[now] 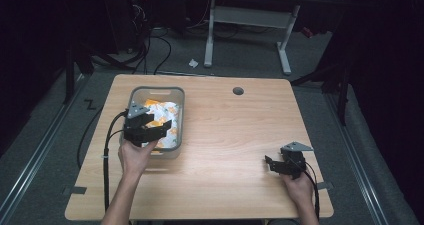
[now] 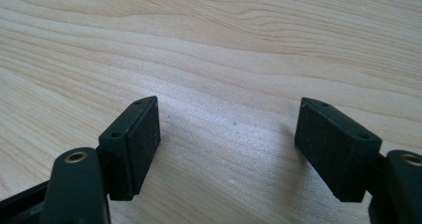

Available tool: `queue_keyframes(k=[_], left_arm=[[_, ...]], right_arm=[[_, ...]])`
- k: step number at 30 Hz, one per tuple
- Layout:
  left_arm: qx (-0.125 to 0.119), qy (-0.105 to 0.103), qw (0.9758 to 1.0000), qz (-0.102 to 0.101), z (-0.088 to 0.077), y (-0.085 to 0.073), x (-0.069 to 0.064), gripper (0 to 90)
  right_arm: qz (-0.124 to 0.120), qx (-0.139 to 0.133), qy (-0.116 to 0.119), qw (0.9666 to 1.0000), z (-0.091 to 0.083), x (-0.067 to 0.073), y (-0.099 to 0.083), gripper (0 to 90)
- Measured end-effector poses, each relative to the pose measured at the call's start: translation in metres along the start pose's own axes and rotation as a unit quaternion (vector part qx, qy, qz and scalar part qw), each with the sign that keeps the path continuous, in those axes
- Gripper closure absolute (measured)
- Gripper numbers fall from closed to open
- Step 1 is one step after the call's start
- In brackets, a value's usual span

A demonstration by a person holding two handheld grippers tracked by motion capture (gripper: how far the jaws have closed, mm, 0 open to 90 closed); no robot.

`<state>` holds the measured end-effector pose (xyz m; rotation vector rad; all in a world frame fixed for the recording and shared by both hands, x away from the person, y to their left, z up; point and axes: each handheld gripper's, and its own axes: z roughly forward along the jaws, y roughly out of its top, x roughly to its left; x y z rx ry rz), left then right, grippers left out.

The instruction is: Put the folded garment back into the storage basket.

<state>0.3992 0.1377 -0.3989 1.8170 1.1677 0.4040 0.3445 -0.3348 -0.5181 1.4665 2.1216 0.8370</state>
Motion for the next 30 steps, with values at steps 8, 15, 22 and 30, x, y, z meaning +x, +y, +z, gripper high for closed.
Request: queue_keyframes(k=[8,15,22,30], left_arm=[[-0.002,-0.023,0.9997,0.008,0.0,-0.002,-0.015,31.6],[-0.009,-0.032,0.9994,0.012,-0.005,-0.004,-0.024,31.6],[-0.018,-0.044,0.9986,0.021,-0.004,-0.001,-0.035,31.6],[-0.022,-0.057,0.9976,0.033,0.0,-0.001,-0.049,31.5]], right_arm=[[0.0,0.0,0.0,1.0,0.0,0.0,0.0,26.3],[0.0,0.001,0.0,1.0,0.0,0.0,0.0,26.3],[0.0,0.0,-0.001,1.0,0.0,0.0,0.0,26.3],[-0.001,0.0,-0.001,1.0,0.0,0.0,0.0,26.3]])
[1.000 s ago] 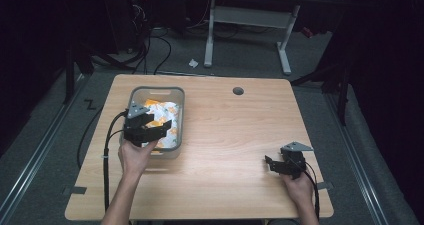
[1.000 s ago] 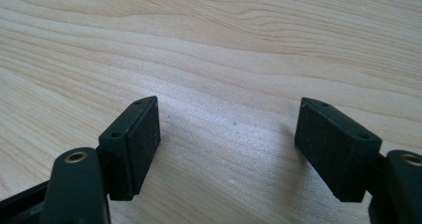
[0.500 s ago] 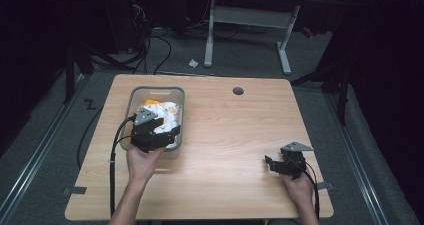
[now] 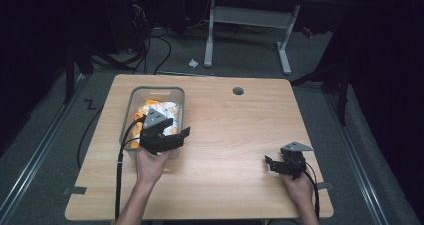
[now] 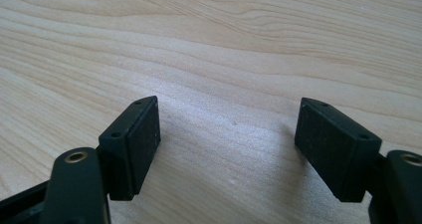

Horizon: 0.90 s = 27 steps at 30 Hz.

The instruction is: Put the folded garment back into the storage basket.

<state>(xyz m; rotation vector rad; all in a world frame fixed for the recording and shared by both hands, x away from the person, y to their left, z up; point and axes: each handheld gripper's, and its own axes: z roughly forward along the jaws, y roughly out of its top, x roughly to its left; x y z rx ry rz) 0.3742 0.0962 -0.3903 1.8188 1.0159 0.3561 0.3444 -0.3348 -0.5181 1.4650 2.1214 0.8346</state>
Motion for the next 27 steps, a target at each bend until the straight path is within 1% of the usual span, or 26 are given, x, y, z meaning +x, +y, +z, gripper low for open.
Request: queue_keyframes(k=[3,6,8,20,23,27], left_arm=[[-0.001,-0.005,1.0,0.002,0.002,0.0,-0.004,31.5],[-0.002,-0.01,0.9999,0.0,0.003,0.0,-0.005,31.5],[-0.007,-0.018,0.9998,-0.001,0.005,0.0,-0.008,31.6],[0.0,-0.032,0.9995,0.007,0.012,-0.001,-0.02,31.6],[0.007,-0.036,0.9992,0.015,0.015,-0.002,-0.024,31.6],[0.008,-0.04,0.9991,0.014,0.017,-0.003,-0.027,31.6]], right_arm=[[0.0,0.0,0.001,1.0,0.0,0.0,0.0,26.3],[0.0,0.0,0.0,1.0,0.0,0.0,0.0,26.3],[0.0,0.0,0.0,1.0,0.0,0.0,0.0,26.3],[0.0,0.0,0.0,1.0,0.0,0.0,0.0,26.3],[0.001,0.001,0.001,1.0,0.0,0.0,0.0,26.3],[0.0,0.0,0.0,1.0,0.0,0.0,0.0,26.3]])
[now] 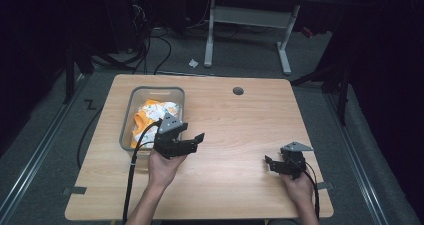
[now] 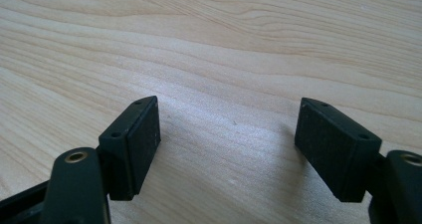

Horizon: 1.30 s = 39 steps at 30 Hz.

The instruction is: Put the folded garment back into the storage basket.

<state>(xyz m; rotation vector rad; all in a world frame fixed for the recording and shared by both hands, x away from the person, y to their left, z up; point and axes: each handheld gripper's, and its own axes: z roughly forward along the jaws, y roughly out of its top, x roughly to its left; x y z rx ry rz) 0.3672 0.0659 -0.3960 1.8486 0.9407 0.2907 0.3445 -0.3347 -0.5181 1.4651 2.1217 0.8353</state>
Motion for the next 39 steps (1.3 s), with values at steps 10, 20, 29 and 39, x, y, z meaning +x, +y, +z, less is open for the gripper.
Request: queue_keyframes(k=[10,20,29,39], left_arm=[[0.0,-0.003,1.0,0.001,0.004,-0.003,-0.004,31.6],[0.006,-0.009,0.9999,0.004,0.011,-0.005,-0.01,31.6],[0.015,-0.015,0.9998,0.004,0.019,-0.012,-0.014,31.6],[0.02,-0.016,0.9997,0.007,0.028,-0.018,-0.018,31.7]], right_arm=[[0.0,0.0,0.0,1.0,0.0,0.0,0.0,26.3],[0.0,0.0,0.0,1.0,0.0,0.0,0.0,26.3],[0.0,0.0,0.0,1.0,0.0,0.0,0.0,26.3],[0.001,0.0,0.0,1.0,0.0,0.0,0.0,26.3]])
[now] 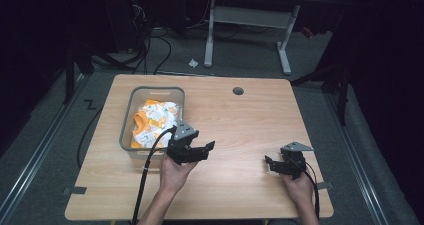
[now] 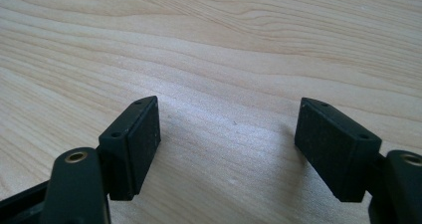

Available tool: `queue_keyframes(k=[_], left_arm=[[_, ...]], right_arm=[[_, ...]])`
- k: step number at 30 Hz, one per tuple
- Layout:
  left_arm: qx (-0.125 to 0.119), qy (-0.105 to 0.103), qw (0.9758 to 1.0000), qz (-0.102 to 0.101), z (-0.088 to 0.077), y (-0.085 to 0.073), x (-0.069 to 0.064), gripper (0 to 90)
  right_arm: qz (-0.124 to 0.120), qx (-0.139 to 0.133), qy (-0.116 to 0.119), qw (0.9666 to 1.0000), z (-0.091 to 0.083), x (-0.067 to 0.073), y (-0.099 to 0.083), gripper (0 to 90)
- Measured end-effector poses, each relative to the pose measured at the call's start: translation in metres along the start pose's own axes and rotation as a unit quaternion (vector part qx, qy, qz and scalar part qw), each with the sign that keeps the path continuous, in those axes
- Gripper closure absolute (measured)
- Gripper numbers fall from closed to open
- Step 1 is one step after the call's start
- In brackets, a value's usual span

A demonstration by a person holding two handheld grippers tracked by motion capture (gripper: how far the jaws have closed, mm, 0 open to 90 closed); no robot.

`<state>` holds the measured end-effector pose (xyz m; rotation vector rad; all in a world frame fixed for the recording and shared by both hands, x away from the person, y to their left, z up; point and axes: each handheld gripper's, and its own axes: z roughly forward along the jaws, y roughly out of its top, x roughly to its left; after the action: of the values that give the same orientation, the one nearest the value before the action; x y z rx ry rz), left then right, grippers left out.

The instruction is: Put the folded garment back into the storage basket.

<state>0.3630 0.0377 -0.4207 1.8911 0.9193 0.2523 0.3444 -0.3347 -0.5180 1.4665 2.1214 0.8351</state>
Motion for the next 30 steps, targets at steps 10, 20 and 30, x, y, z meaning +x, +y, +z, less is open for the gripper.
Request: queue_keyframes(k=[10,20,30], left_arm=[[0.005,0.0,1.0,0.005,0.004,-0.009,-0.003,33.0],[0.012,0.001,0.9999,0.001,0.01,-0.019,-0.002,33.9],[0.024,0.002,0.9997,-0.01,0.023,-0.029,0.0,35.6]], right_arm=[[-0.001,0.0,0.0,1.0,0.0,0.0,0.0,26.3],[-0.001,0.0,0.0,1.0,0.0,0.0,0.0,26.3],[-0.002,-0.001,0.001,1.0,0.0,0.0,0.0,26.3]])
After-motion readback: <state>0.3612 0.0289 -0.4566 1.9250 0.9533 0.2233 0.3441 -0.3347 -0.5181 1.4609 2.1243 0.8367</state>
